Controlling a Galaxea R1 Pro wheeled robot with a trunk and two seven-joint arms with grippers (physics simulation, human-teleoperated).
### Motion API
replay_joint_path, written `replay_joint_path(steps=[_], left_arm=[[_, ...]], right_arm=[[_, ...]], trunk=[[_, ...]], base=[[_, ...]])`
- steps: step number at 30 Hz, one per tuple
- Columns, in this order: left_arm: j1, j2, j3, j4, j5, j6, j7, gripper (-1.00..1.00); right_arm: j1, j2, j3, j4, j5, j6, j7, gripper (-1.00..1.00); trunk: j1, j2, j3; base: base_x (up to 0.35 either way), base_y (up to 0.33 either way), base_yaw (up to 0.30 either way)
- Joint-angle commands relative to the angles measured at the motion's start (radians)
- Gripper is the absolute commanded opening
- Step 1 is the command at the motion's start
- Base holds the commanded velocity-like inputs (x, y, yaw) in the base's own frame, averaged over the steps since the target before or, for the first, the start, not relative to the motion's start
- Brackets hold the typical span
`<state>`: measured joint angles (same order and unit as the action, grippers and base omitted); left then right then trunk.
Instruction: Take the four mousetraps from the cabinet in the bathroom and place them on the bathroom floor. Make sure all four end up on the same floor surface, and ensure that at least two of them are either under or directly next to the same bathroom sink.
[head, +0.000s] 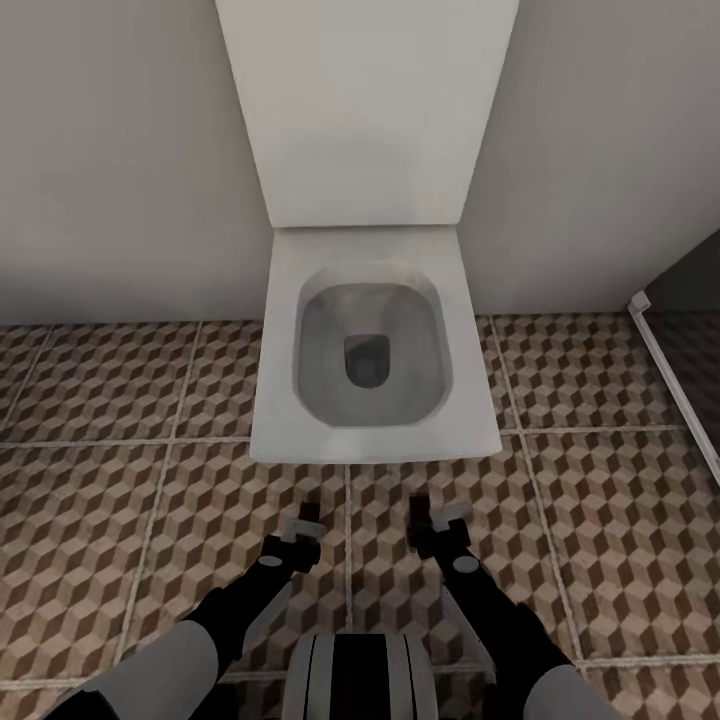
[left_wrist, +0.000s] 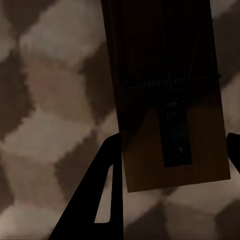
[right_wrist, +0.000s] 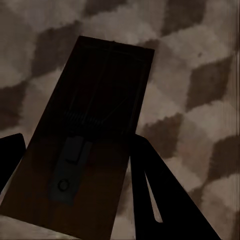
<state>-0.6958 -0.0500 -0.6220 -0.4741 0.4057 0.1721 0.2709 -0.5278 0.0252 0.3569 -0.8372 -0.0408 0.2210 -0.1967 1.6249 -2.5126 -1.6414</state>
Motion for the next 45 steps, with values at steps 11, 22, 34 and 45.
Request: replay_joint_path(steps=[11, 22, 34, 45], left_arm=[[-0.001, 0.001, -0.009, 0.008, 0.007, 0.003, 0.01, -1.0], [-0.001, 0.001, -0.005, 0.064, 0.006, -0.162, 0.016, -1.0], [0.0, 0.009, 0.003, 0.153, 0.007, -0.186, 0.016, -1.0], [-0.003, 0.007, 0.005, 0.18, 0.007, -0.182, 0.016, -1.0]], right_arm=[[-0.063, -0.001, 0.004, 0.066, -0.01, -0.012, -0.005, -1.0], [-0.066, 0.001, 0.004, 0.067, -0.01, -0.017, -0.004, -1.0], [-0.066, 0.005, 0.005, 0.07, -0.011, -0.056, -0.004, -1.0], [-0.066, 0.008, 0.007, 0.071, -0.011, -0.06, -0.004, -1.0]], trunk=[[0.0, 0.0, -0.001], [0.0, 0.0, -0.001], [0.0, 0.0, -0.001], [0.0, 0.0, -0.001]], base=[[0.0, 0.0, 0.0], [0.0, 0.0, 0.0], [0.0, 0.0, 0.0], [0.0, 0.0, 0.0]])
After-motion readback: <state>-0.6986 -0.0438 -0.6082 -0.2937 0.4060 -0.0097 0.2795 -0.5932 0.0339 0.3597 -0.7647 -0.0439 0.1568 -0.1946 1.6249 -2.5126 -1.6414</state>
